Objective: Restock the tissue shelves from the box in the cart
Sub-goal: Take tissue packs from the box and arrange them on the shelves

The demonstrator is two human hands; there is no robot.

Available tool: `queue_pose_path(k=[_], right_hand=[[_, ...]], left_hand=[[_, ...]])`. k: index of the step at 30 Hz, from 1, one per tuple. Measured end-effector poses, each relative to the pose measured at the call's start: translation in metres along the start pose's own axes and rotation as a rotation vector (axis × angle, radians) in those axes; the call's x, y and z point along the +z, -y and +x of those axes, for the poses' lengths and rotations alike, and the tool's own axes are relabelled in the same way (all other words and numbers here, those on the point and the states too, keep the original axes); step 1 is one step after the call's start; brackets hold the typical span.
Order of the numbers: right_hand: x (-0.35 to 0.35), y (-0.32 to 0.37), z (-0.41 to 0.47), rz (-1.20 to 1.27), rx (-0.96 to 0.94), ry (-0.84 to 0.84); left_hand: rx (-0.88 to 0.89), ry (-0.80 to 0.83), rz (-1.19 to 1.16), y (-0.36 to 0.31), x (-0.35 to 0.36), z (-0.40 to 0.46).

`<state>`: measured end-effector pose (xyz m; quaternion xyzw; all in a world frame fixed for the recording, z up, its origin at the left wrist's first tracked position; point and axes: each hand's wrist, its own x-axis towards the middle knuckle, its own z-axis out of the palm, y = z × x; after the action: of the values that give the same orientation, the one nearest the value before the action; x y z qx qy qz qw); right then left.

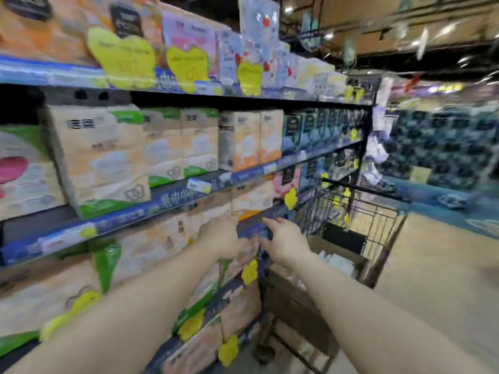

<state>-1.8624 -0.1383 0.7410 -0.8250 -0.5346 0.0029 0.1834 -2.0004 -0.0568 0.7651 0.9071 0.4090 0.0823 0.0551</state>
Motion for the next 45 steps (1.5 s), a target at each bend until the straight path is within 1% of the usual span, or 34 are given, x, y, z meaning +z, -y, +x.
queue_pose_path(k=[4, 8, 11, 13, 18, 22, 26, 31, 34, 40, 45], right_hand=[[-0.003, -0.081, 0.004, -0.008, 0.174, -0.015], [0.005, -0.140, 0.028, 0.007, 0.287, 0.019], [0.017, -0.177, 0.060, 0.011, 0.350, 0.015], [0.026, -0.197, 0.085, 0.020, 0.387, 0.026], [0.060, -0.237, 0.143, 0.061, 0.444, 0.059], [0.096, -0.264, 0.164, 0.095, 0.463, 0.146], [0.125, -0.293, 0.182, 0.110, 0.547, 0.187], [0.166, -0.330, 0.198, 0.168, 0.582, 0.331], [0.185, -0.354, 0.210, 0.190, 0.546, 0.408], [0.208, -0.407, 0.243, 0.170, 0.456, 0.562], [0.236, -0.435, 0.265, 0.171, 0.381, 0.684]], left_hand=[[0.141, 0.035, -0.042, -0.065, 0.039, 0.049], [0.232, 0.132, -0.076, -0.099, 0.081, 0.108], [0.277, 0.180, -0.110, -0.112, 0.108, 0.161], [0.273, 0.212, -0.145, -0.115, 0.121, 0.194], [0.299, 0.264, -0.156, -0.109, 0.156, 0.261], [0.266, 0.376, -0.204, -0.099, 0.206, 0.297], [0.189, 0.468, -0.235, -0.092, 0.251, 0.320], [0.096, 0.558, -0.245, -0.092, 0.300, 0.338], [0.018, 0.611, -0.280, -0.099, 0.323, 0.347], [-0.118, 0.654, -0.318, -0.127, 0.356, 0.372], [-0.224, 0.653, -0.372, -0.143, 0.389, 0.378]])
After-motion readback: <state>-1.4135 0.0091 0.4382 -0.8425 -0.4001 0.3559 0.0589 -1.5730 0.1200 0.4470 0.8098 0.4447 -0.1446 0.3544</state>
